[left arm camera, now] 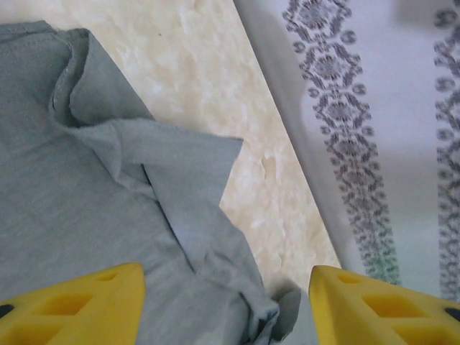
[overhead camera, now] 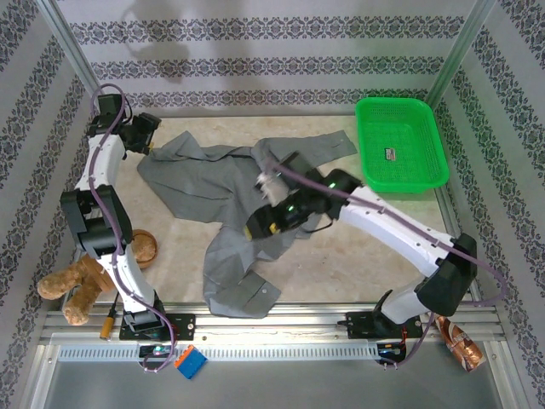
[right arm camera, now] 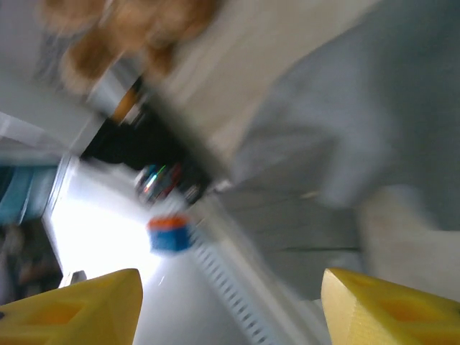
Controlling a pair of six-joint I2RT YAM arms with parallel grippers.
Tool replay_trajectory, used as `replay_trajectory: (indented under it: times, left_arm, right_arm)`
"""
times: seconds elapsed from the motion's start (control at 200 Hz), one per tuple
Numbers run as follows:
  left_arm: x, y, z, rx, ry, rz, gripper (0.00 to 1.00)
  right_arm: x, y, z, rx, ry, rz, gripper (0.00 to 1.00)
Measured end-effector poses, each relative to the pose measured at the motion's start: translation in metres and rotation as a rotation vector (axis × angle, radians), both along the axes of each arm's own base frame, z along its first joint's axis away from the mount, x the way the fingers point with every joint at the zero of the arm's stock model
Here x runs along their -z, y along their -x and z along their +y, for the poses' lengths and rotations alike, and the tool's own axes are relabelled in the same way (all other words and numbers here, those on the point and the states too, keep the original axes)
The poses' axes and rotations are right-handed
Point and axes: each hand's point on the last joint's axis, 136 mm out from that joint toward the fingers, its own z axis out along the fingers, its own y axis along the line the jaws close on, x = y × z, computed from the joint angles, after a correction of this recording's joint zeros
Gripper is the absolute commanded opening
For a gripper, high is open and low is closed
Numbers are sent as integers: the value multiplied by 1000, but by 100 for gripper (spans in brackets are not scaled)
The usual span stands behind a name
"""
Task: Fold and stack the long sleeve shirts
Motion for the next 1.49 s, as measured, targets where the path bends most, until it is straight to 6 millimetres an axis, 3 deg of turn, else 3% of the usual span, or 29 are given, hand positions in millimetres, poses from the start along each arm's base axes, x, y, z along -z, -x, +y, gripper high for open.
replay_trajectory:
  times: [0.065, 0.115, 0.195, 0.305, 0.43, 0.565, 0.625, 0.699, 0.769, 0.864, 0.929, 1.094, 1.224, 1.319, 1.379, 1.494]
  left_arm:
    - [5, 8, -19, 73, -40, 10, 63]
    - [17, 14, -40, 144, -63, 33, 63]
    - [46, 29, -77, 265, -90, 93, 63]
    - [96, 63, -115, 395, -100, 208, 63]
    - [135, 96, -119, 447, -108, 310, 63]
    - [149, 109, -115, 471, -130, 344, 63]
    - [154, 111, -114, 480, -136, 353, 63]
    - [164, 114, -113, 490, -142, 372, 62]
    - [174, 119, -113, 497, -143, 393, 62]
    - [173, 117, -114, 501, -147, 376, 62]
    - [173, 117, -114, 506, -150, 369, 62]
    - [170, 121, -128, 536, -149, 332, 65]
    - [162, 141, -139, 546, -129, 332, 70]
    - [140, 148, -137, 532, -138, 312, 72]
    - [120, 148, -131, 511, -148, 283, 73]
    - [88, 149, -103, 427, -170, 239, 76]
  right_arm:
    - [16, -44, -40, 199, 103, -17, 67]
    - [35, -66, -67, 318, 178, -11, 67]
    - [76, -75, -95, 422, 310, 38, 67]
    - [129, -72, -110, 466, 447, 112, 67]
    - [173, -70, -118, 506, 539, 170, 66]
    - [202, -80, -122, 559, 592, 178, 62]
    - [211, -85, -123, 581, 609, 169, 57]
    - [223, -91, -127, 609, 642, 166, 43]
    - [222, -100, -131, 647, 662, 153, 32]
    - [221, -120, -136, 698, 664, 114, 14]
    - [219, -134, -144, 737, 673, 89, 7]
    - [204, -169, -172, 812, 715, -6, 1]
    - [180, -195, -196, 829, 760, -117, 1]
    - [160, -211, -213, 825, 798, -198, 5]
    - [151, -219, -223, 827, 815, -234, 13]
    - [140, -224, -235, 826, 831, -268, 50]
